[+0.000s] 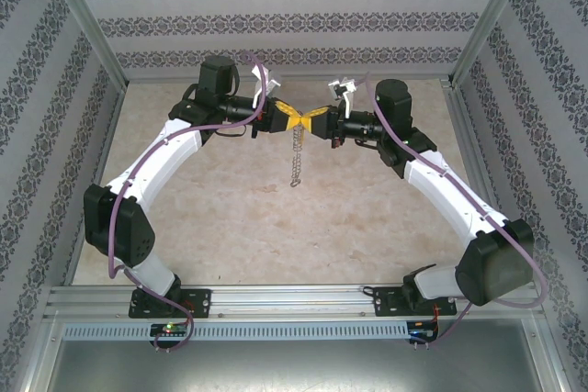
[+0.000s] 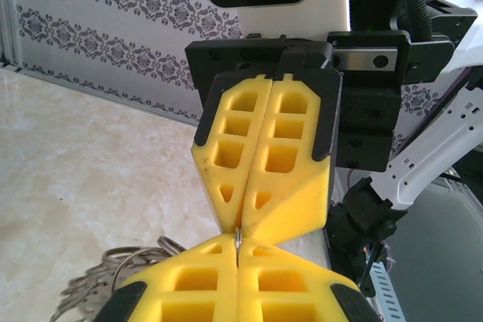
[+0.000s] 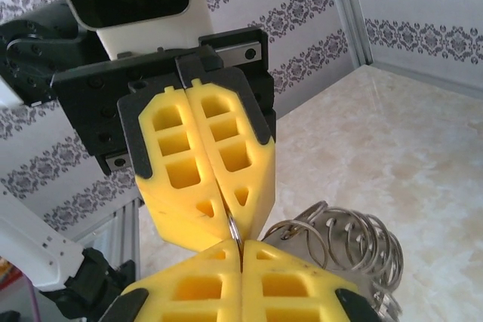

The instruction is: Put the keys on the keyring

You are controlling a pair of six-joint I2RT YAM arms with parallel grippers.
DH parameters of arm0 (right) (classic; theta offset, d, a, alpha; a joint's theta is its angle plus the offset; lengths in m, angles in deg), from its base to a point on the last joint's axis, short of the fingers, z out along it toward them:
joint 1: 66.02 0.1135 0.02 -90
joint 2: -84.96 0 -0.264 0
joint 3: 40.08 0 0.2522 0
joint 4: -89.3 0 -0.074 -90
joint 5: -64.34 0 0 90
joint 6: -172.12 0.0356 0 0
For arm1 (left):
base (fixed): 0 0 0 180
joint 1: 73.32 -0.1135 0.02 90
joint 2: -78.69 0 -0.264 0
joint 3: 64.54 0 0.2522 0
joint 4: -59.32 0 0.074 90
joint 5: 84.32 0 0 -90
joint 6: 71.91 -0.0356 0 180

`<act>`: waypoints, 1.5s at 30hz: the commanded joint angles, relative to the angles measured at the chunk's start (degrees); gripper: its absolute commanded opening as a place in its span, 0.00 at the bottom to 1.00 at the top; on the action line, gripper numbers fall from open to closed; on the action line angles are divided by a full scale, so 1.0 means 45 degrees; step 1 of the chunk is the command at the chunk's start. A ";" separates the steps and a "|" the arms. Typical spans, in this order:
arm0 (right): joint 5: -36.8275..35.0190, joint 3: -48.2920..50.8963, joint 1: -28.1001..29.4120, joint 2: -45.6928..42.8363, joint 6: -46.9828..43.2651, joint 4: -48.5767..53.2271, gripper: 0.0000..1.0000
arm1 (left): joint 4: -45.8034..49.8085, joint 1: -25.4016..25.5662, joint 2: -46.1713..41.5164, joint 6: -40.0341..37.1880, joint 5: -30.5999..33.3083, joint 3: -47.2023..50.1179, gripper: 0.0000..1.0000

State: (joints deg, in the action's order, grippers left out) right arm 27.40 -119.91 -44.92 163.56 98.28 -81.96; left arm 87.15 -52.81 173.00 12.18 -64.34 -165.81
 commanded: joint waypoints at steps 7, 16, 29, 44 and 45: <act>0.0615 -0.1084 -0.0210 0.0295 -0.0758 0.0426 0.00 | -0.0951 0.0239 -0.0412 0.0387 -0.0206 0.0128 0.00; 0.0129 -0.3479 -0.0232 0.0954 -0.4256 0.5546 0.00 | -0.0953 0.0170 -0.0486 0.0250 0.0547 0.0118 0.30; -0.1266 -0.6486 0.0302 0.2189 -0.8017 1.1330 0.00 | 0.3841 -0.0662 0.0195 -0.3037 -0.0603 -0.1987 0.42; -0.1889 -0.7683 0.0799 0.3000 -0.8904 1.2932 0.00 | 0.7937 -0.0666 0.1675 -0.5674 -0.1672 -0.3652 0.30; -0.1915 -0.7681 0.0817 0.3011 -0.8895 1.2914 0.00 | 0.7992 -0.0643 0.1710 -0.5751 -0.1702 -0.3678 0.30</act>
State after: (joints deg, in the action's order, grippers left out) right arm 18.64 -152.50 -42.12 176.63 59.59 -24.69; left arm 119.13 -55.45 180.34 -10.20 -68.74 -180.89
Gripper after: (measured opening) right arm 0.050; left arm 0.304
